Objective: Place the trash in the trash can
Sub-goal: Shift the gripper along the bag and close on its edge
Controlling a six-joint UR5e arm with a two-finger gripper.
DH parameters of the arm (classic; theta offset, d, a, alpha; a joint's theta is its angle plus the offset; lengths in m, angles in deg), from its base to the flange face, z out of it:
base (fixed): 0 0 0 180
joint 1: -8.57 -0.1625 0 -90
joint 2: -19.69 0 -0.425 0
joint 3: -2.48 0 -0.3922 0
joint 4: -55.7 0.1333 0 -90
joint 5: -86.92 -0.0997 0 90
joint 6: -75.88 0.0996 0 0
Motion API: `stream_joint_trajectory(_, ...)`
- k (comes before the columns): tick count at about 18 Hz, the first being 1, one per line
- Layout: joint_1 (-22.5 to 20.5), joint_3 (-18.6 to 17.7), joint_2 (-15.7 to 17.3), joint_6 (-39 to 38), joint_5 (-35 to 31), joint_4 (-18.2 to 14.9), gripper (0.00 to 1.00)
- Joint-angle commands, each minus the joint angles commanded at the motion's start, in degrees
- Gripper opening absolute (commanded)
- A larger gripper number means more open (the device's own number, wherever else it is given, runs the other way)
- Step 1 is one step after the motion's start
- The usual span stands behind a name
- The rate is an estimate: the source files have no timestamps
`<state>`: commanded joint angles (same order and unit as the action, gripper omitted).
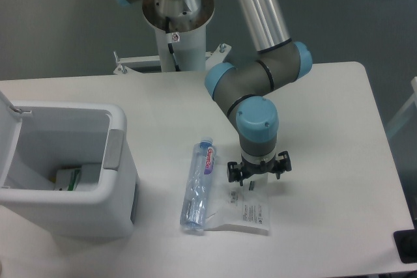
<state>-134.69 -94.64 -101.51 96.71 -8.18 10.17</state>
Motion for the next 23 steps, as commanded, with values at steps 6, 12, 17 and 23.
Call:
stream_joint_trajectory(6, 0.09, -0.26, 0.09, 0.0, -0.17, -0.09, 0.8)
stream_joint_trajectory(12, 0.88, -0.7, -0.09, -0.09, -0.26, -0.09, 0.71)
stream_joint_trajectory(17, 0.88, -0.7, 0.0, -0.35, -0.18, -0.09, 0.59)
stream_joint_trajectory(23, 1.05, -0.88, 0.61, -0.88, -0.53, -0.09, 0.15)
